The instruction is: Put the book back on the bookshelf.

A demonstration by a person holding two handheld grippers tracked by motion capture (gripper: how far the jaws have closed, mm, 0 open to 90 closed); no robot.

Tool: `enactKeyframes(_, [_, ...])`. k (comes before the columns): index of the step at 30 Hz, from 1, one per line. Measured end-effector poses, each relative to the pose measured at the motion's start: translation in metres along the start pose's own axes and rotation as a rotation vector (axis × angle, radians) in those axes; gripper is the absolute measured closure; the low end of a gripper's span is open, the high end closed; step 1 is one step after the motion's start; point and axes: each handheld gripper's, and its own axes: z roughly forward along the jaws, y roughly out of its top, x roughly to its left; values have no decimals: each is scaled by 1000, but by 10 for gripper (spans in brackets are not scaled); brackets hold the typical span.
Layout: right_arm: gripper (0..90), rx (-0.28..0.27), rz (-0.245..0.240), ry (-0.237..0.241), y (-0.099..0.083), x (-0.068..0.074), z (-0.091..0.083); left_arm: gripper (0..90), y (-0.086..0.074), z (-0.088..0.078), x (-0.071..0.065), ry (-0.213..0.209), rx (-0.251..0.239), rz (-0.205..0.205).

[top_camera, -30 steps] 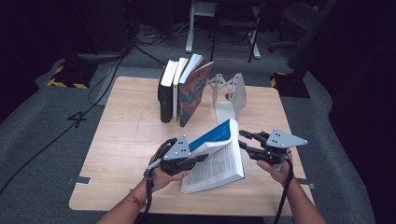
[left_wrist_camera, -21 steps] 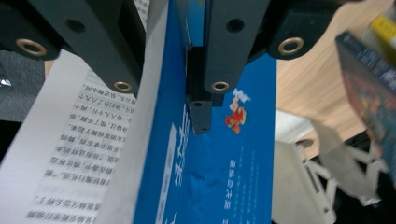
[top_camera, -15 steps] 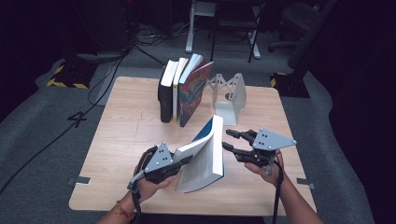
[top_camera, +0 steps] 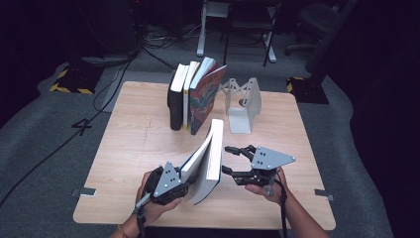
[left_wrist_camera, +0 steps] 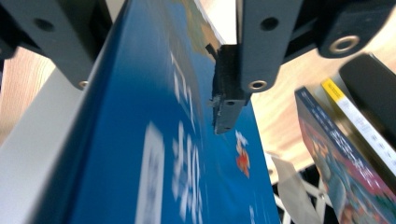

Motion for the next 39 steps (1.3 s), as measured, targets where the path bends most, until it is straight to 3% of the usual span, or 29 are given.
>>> enactKeyframes(4, [393, -1, 6, 1, -1, -1, 3, 579, -5, 6, 2, -26, 16, -29])
enactKeyframes(8, [362, -4, 17, 4, -3, -2, 6, 641, -12, 12, 8, -72, 20, -61])
enactKeyframes(10, [361, -4, 16, 5, -3, -2, 6, 716, -14, 16, 15, -123, -5, -108])
enactKeyframes(11, [361, -4, 16, 5, -3, -2, 6, 737, -14, 16, 15, -123, -5, -108])
enactKeyframes(16, [328, 2, 10, -4, -6, -5, 0, 782, -12, 26, 21, -209, -38, -122])
enactKeyframes(27, [318, -7, 45, -73, -16, -19, -31, 786, 5, 69, 13, -322, -66, -105])
enactKeyframes(33, [316, -11, 69, -113, -24, -27, -48, 780, 16, 88, 9, -330, -68, -67])
enactKeyframes(39, [319, -20, 78, -125, -28, -27, -53, 752, 16, 87, 9, -325, -67, -58])
